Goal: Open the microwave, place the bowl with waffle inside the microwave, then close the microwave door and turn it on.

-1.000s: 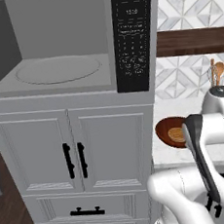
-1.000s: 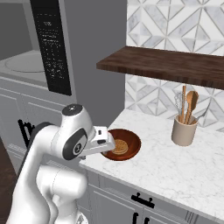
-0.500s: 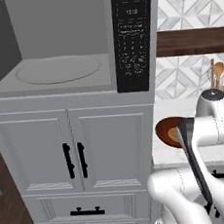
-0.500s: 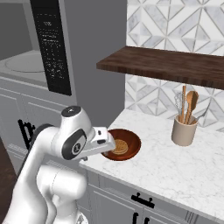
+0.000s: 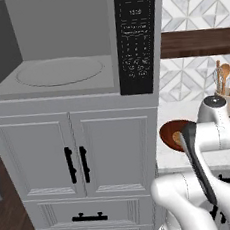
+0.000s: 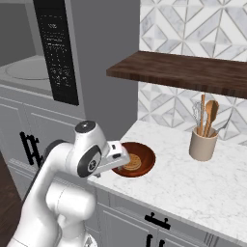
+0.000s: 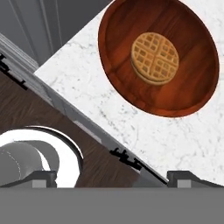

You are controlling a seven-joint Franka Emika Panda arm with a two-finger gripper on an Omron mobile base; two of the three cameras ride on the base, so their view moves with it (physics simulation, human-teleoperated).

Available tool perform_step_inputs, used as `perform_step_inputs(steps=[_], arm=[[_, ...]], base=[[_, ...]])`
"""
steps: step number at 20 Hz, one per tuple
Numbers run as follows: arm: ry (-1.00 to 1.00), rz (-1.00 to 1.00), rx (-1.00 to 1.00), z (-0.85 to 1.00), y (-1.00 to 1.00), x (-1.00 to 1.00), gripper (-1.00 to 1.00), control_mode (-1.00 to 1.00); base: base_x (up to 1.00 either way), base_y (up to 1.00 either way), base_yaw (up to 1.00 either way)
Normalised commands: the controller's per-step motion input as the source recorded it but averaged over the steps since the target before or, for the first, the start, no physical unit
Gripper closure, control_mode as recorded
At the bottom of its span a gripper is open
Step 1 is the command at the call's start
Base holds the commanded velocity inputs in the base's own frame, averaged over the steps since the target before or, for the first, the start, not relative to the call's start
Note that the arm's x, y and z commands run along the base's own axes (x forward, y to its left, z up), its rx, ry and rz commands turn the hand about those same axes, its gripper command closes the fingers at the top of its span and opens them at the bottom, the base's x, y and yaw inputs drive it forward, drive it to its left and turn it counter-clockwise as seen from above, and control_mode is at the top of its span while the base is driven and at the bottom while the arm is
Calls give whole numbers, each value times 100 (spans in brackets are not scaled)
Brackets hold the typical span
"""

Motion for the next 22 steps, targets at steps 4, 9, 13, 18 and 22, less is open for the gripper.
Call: perform_step_inputs(steps=[4, 9, 13, 18, 22], arm=[[0, 10, 0, -28, 0, 35, -100, -100], [0, 9, 0, -33, 0, 30, -100, -100], [0, 6, -1, -29, 0, 33, -100, -100], [0, 7, -1, -26, 0, 32, -100, -100], [0, 2, 0, -19, 0, 37, -100, -100]], base=[[0, 0, 0], [0, 0, 0], [0, 0, 0], [0, 0, 0], [0, 0, 0]])
